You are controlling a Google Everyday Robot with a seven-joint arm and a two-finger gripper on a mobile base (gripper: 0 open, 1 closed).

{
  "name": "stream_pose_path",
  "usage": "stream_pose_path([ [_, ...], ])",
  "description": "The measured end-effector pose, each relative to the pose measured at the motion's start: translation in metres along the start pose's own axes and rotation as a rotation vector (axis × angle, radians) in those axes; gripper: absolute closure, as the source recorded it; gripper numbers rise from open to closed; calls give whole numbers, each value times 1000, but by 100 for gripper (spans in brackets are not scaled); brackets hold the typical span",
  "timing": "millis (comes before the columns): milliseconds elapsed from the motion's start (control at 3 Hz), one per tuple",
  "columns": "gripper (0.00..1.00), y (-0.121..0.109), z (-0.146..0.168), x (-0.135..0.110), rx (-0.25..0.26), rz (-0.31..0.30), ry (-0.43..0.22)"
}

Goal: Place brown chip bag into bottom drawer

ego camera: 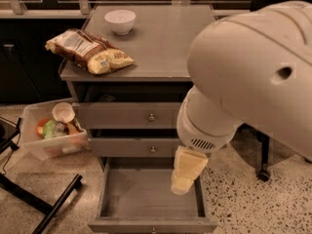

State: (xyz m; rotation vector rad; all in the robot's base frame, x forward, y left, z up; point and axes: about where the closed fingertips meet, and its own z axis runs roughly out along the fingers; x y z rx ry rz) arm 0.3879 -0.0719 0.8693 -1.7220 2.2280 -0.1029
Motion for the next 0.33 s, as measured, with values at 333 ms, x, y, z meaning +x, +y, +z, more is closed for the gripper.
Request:
stream_pose_path([
  [333,0,9,9,-9,0,0,0],
])
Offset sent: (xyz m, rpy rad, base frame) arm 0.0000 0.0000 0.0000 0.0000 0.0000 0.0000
